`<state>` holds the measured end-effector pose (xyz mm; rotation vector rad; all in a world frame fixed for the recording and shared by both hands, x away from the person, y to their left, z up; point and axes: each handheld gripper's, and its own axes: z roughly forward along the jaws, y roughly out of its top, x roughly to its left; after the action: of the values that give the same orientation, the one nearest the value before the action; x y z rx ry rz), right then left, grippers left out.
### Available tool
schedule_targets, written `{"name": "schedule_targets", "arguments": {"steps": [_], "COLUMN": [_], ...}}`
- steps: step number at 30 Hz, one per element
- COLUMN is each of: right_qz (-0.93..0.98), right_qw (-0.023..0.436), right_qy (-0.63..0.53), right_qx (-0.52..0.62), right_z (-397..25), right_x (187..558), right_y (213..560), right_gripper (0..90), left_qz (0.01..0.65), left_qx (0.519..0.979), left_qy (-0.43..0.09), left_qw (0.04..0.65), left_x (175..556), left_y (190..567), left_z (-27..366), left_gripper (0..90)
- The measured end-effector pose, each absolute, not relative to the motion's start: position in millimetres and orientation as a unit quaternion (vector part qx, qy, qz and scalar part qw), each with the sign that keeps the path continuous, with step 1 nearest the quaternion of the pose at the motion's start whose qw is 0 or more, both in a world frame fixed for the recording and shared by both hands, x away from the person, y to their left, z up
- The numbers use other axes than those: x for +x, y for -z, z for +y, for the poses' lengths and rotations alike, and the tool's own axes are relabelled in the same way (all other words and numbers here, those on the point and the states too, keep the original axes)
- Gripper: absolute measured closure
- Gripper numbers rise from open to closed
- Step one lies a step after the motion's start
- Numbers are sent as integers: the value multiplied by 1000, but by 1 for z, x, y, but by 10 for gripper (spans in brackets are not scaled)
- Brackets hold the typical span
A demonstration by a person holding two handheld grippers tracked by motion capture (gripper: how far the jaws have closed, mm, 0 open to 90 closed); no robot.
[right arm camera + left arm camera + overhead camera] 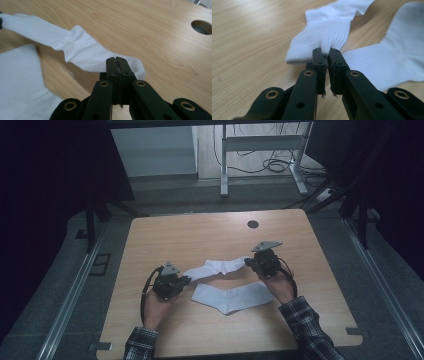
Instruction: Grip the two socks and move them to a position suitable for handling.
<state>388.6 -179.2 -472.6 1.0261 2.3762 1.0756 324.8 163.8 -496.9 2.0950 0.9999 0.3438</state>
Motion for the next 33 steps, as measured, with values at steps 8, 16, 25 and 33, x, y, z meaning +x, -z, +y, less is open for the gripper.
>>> {"name": "schedule_targets", "arguments": {"steps": [8, 16, 25, 33], "right_qz": [835, 833, 838, 843], "right_qw": [193, 203, 174, 165], "right_qy": [-392, -383, -365, -345], "right_qx": [335, 345, 367, 378], "right_z": [-198, -212, -210, -221], "right_x": [343, 330, 350, 342], "right_y": [438, 422, 455, 476], "right_gripper": [894, 894, 894, 891], "left_qz": [378, 391, 345, 263], "left_qx": [819, 806, 823, 856], "left_qy": [-132, -117, -91, -60], "left_qw": [411, 430, 441, 441], "left_x": [296, 297, 298, 258], "left_y": [467, 448, 476, 502], "left_z": [164, 161, 141, 119], "left_gripper": [836, 871, 606, 546]}}
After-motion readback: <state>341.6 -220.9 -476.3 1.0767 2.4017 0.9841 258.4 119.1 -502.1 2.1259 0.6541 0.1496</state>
